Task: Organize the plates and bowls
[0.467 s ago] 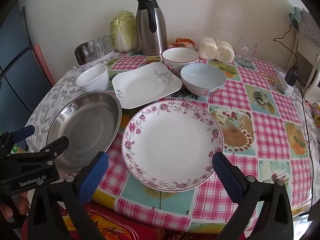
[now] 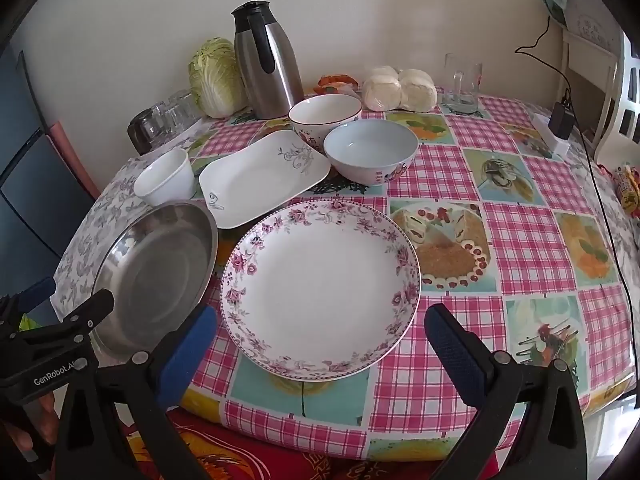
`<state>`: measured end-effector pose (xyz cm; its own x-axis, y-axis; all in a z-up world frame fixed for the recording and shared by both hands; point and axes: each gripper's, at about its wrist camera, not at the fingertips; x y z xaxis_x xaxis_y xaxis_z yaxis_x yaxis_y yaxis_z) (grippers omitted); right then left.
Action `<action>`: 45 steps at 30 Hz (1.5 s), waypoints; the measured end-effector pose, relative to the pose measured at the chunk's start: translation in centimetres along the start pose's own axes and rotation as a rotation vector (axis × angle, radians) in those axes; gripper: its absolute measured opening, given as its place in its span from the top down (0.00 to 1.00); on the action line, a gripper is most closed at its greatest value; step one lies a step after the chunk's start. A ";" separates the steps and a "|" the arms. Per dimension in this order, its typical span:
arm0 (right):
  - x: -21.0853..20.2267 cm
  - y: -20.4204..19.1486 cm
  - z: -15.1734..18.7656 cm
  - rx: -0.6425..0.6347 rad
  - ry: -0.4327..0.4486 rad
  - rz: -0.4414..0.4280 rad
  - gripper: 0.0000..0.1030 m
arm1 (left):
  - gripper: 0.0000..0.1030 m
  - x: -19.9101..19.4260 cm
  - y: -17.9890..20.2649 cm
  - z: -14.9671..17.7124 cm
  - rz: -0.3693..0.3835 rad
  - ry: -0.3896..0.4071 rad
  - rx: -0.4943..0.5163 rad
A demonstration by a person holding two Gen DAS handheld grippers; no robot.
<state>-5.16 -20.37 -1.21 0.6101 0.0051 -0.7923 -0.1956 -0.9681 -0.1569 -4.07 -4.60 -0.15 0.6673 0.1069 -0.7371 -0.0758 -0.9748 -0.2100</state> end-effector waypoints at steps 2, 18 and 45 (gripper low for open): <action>0.0 0.0 0.0 -0.004 -0.004 0.000 0.00 | 0.00 0.3 -0.8 0.6 0.015 -0.019 -0.028; 0.0 -0.5 0.2 -0.013 0.006 0.004 0.00 | 0.00 1.8 -5.3 -2.3 0.061 -0.073 -0.004; 0.1 -0.9 0.3 -0.026 0.005 0.003 0.00 | 0.00 1.9 -6.0 -2.2 0.032 -0.069 0.000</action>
<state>-5.17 -19.44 -1.30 0.6130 0.0010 -0.7900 -0.1776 -0.9742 -0.1390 -0.72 0.98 1.09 0.6116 0.0892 -0.7861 -0.0965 -0.9778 -0.1861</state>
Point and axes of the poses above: each gripper's, at about its wrist camera, not at the fingertips, and x roughly the way its jaws point, y to its right, z to its underside, and after that the axes turned 2 degrees about -x, right-handed
